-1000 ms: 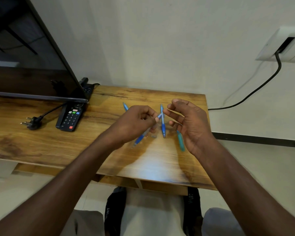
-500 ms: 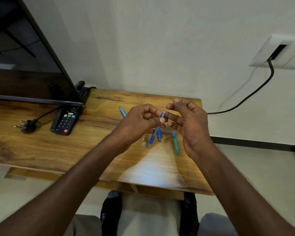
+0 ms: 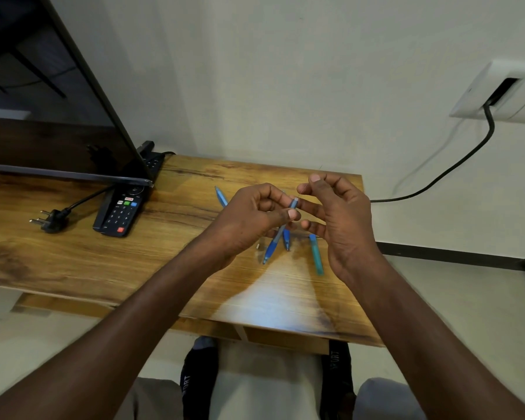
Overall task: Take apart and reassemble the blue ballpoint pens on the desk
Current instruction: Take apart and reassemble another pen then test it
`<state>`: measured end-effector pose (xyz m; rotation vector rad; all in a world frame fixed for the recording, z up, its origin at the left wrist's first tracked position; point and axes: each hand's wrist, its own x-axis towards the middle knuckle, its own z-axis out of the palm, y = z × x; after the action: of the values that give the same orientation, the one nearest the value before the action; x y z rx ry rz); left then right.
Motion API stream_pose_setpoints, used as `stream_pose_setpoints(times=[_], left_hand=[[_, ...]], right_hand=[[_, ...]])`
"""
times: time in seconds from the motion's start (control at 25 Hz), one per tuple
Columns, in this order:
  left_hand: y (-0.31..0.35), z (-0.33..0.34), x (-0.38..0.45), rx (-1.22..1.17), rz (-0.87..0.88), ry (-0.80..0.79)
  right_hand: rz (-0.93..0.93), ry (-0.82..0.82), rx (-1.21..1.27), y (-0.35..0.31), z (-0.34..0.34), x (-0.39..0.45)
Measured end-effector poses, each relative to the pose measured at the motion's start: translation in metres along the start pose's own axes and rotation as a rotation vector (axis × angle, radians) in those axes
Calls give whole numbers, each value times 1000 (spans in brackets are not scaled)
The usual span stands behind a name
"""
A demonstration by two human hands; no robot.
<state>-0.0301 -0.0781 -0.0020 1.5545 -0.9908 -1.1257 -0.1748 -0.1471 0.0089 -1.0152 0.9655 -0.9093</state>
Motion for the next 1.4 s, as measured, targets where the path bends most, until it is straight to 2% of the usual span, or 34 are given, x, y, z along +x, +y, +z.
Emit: stream_pose_setpoints(times=[0.48,0.84,1.16,1.28,1.4], left_hand=[[-1,1,0,15,4,10],[-2,0,1,-17,26,34],[-1,-3,0,-59,58,48],[2,-6,-3,-56,52,59],[3,-19,-4,-52,1,153]], right_hand=[[-42,-37,-113,10,-4,6],[-191,-64,-271,13,-4,8],[-218,-122,-276,10,-5,8],[-198,-77,-243,10,-5,9],[-173,9,-314,15,-7,13]])
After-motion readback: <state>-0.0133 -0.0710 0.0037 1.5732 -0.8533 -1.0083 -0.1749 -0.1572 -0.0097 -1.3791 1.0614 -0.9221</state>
